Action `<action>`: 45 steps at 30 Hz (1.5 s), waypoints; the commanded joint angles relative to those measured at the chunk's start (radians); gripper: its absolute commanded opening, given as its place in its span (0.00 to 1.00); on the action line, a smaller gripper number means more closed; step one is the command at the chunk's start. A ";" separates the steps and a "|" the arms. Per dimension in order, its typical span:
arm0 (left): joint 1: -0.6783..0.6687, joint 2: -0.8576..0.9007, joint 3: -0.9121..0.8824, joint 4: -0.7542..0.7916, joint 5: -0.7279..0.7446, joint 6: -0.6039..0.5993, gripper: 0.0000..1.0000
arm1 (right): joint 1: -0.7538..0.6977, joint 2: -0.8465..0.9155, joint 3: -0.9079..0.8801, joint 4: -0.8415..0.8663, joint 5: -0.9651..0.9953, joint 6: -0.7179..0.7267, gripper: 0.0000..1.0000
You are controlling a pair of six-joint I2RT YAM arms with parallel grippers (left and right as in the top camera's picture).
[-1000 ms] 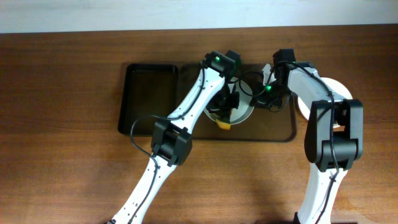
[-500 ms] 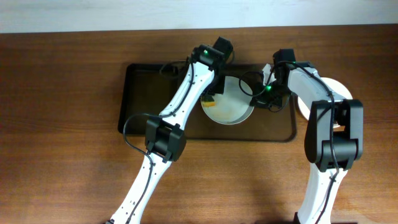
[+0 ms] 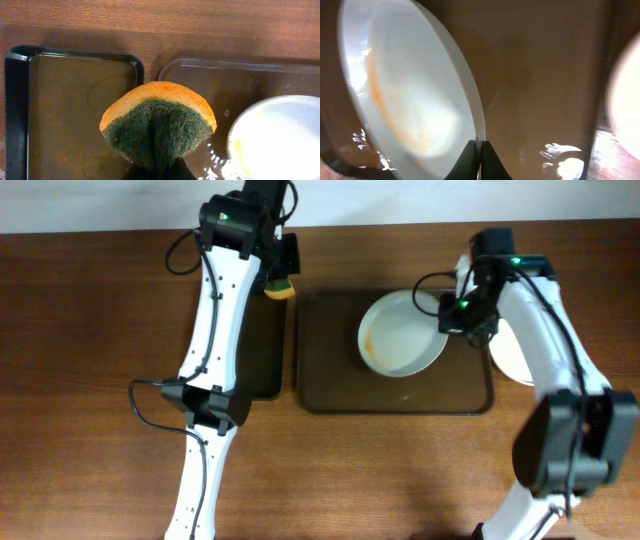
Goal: Clean dirty plates on tray and stack at the side
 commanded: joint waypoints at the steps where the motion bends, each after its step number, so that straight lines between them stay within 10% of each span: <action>1: 0.002 0.002 -0.002 -0.001 0.029 0.016 0.00 | 0.043 -0.122 0.022 -0.025 0.181 0.029 0.04; 11: 0.002 0.003 -0.059 -0.001 0.030 0.016 0.00 | 0.487 -0.208 0.022 -0.213 1.226 0.398 0.04; 16: 0.002 0.003 -0.061 -0.001 0.030 0.016 0.00 | 0.566 -0.208 0.021 -0.212 1.332 0.402 0.04; 21: 0.002 0.003 -0.061 -0.001 0.030 0.016 0.00 | 0.447 -0.209 0.021 -0.206 1.089 0.424 0.04; 31: 0.002 0.003 -0.061 -0.001 0.030 0.016 0.00 | -0.327 -0.208 0.021 -0.080 0.165 0.146 0.04; 36: 0.002 0.003 -0.061 0.007 0.030 0.015 0.00 | -0.419 -0.142 0.009 -0.139 0.093 0.084 0.41; 45: 0.002 0.034 -0.061 -0.001 -0.146 0.015 0.00 | -0.420 0.119 -0.010 -0.117 0.098 -0.008 0.46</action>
